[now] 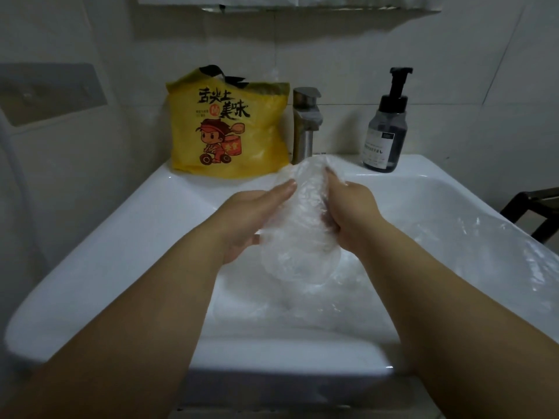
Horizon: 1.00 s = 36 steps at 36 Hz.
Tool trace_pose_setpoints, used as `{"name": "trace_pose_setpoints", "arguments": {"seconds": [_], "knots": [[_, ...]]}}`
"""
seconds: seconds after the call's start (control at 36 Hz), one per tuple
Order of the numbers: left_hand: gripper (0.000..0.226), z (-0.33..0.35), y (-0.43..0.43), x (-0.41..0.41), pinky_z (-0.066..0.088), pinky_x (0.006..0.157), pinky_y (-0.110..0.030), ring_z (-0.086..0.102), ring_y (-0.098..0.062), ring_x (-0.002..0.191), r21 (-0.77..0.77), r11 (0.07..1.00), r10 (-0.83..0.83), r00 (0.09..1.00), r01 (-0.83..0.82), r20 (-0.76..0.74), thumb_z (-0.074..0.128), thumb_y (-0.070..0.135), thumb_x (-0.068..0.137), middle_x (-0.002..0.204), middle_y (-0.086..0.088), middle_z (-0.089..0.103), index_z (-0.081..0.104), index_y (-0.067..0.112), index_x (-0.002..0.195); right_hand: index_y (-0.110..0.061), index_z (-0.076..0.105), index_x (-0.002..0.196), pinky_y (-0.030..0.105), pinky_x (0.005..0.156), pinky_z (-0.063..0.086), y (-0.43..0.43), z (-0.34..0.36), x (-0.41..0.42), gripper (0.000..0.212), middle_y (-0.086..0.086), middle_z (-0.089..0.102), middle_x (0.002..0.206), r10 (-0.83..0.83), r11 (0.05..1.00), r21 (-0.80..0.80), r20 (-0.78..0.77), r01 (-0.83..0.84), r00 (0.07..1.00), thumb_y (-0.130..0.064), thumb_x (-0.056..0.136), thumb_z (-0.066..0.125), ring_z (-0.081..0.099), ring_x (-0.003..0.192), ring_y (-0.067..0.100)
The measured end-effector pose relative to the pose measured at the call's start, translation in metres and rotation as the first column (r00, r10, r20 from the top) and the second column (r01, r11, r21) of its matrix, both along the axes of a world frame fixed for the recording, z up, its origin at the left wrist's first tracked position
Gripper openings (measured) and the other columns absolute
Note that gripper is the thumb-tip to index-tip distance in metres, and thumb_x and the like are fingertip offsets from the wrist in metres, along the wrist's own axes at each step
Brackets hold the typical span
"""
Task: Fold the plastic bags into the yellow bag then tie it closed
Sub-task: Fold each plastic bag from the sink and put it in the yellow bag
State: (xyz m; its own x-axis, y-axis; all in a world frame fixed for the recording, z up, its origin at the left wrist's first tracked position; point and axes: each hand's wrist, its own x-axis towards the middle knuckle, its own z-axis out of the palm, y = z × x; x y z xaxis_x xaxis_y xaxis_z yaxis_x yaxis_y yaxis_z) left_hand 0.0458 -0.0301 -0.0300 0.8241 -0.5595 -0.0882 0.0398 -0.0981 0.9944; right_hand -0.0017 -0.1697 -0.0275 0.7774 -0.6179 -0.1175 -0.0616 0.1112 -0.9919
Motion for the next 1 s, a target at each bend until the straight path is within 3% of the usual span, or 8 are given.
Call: {"name": "trace_pose_setpoints", "arguments": {"seconds": [0.25, 0.39, 0.5, 0.67, 0.72, 0.81, 0.89, 1.0], "knots": [[0.019, 0.003, 0.012, 0.02, 0.034, 0.033, -0.011, 0.042, 0.001, 0.034, -0.15, 0.945, 0.263, 0.947, -0.292, -0.186, 0.062, 0.036, 0.093, 0.056, 0.013, 0.049, 0.066, 0.021, 0.081, -0.007, 0.069, 0.108, 0.042, 0.079, 0.057, -0.005, 0.006, -0.006, 0.03, 0.013, 0.073, 0.102, 0.279, 0.89, 0.382, -0.019, -0.251, 0.96, -0.027, 0.086, 0.068, 0.07, 0.092, 0.031], [0.046, 0.005, 0.022, 0.024, 0.055, 0.072, -0.031, 0.07, -0.014, 0.082, -0.206, 0.979, -0.057, 0.969, 0.006, -0.242, 0.065, 0.055, 0.08, 0.092, 0.001, 0.073, 0.069, 0.021, 0.111, -0.001, 0.07, 0.098, 0.041, 0.071, 0.054, -0.012, 0.012, -0.014, 0.025, 0.014, 0.073, 0.095, 0.299, 0.795, 0.553, 0.003, -0.251, 0.954, -0.021, 0.089, 0.06, 0.069, 0.087, 0.03], [0.03, -0.001, 0.018, 0.022, 0.057, 0.083, -0.035, 0.068, -0.017, 0.085, -0.119, 0.987, 0.083, 0.981, -0.105, -0.178, 0.068, 0.031, 0.086, 0.101, -0.011, 0.073, 0.067, 0.012, 0.109, 0.004, 0.065, 0.102, 0.04, 0.073, 0.054, -0.016, 0.01, -0.019, 0.036, 0.016, 0.071, 0.095, 0.234, 0.758, 0.628, -0.01, -0.176, 0.972, -0.028, 0.086, 0.063, 0.068, 0.087, 0.03], [0.012, -0.002, 0.018, 0.025, 0.048, 0.06, -0.022, 0.058, -0.007, 0.066, -0.172, 0.928, 0.317, 0.943, -0.33, -0.097, 0.054, 0.019, 0.099, 0.074, 0.004, 0.062, 0.061, 0.016, 0.089, -0.005, 0.051, 0.089, 0.042, 0.082, 0.051, -0.015, 0.01, -0.021, 0.025, 0.009, 0.066, 0.098, 0.234, 0.796, 0.552, 0.102, -0.251, 0.967, -0.029, 0.091, 0.058, 0.065, 0.09, 0.029], [0.015, -0.003, 0.017, 0.025, 0.048, 0.062, -0.023, 0.058, -0.008, 0.067, -0.159, 0.926, 0.334, 0.939, -0.343, -0.08, 0.052, 0.017, 0.1, 0.071, 0.005, 0.063, 0.061, 0.016, 0.088, -0.004, 0.055, 0.111, 0.041, 0.082, 0.05, -0.012, 0.008, -0.019, 0.021, 0.007, 0.062, 0.083, 0.243, 0.85, 0.453, 0.113, -0.268, 0.963, -0.015, 0.093, 0.054, 0.062, 0.078, 0.025], [0.015, -0.002, 0.019, 0.024, 0.052, 0.061, -0.022, 0.062, -0.005, 0.063, -0.198, 0.915, 0.326, 0.934, -0.351, -0.146, 0.046, 0.013, 0.102, 0.083, 0.0, 0.07, 0.059, 0.01, 0.11, -0.018, 0.029, 0.147, 0.04, 0.075, 0.053, -0.012, 0.006, -0.014, 0.06, 0.011, 0.064, 0.096, 0.166, 0.909, 0.353, 0.187, -0.224, 0.968, -0.001, 0.094, 0.051, 0.064, 0.082, 0.025], [0.032, 0.0, 0.021, 0.023, 0.048, 0.049, -0.017, 0.061, -0.003, 0.057, -0.285, 0.896, 0.309, 0.939, -0.34, -0.149, 0.042, 0.008, 0.102, 0.099, -0.006, 0.07, 0.047, 0.019, 0.131, -0.017, 0.042, 0.135, 0.04, 0.082, 0.054, -0.015, 0.007, -0.013, 0.043, 0.01, 0.065, 0.1, 0.11, 0.935, 0.305, 0.234, -0.18, 0.966, -0.002, 0.096, 0.049, 0.065, 0.087, 0.024], [0.037, 0.005, 0.02, 0.019, 0.041, 0.042, -0.012, 0.058, 0.001, 0.045, -0.332, 0.904, 0.262, 0.963, -0.27, -0.07, 0.036, -0.002, 0.1, 0.059, 0.009, 0.067, 0.053, 0.027, 0.116, -0.012, 0.057, 0.115, 0.043, 0.086, 0.054, -0.015, 0.009, -0.011, 0.02, 0.01, 0.067, 0.099, 0.147, 0.904, 0.347, 0.294, -0.249, 0.944, -0.012, 0.095, 0.055, 0.066, 0.09, 0.027]]}}
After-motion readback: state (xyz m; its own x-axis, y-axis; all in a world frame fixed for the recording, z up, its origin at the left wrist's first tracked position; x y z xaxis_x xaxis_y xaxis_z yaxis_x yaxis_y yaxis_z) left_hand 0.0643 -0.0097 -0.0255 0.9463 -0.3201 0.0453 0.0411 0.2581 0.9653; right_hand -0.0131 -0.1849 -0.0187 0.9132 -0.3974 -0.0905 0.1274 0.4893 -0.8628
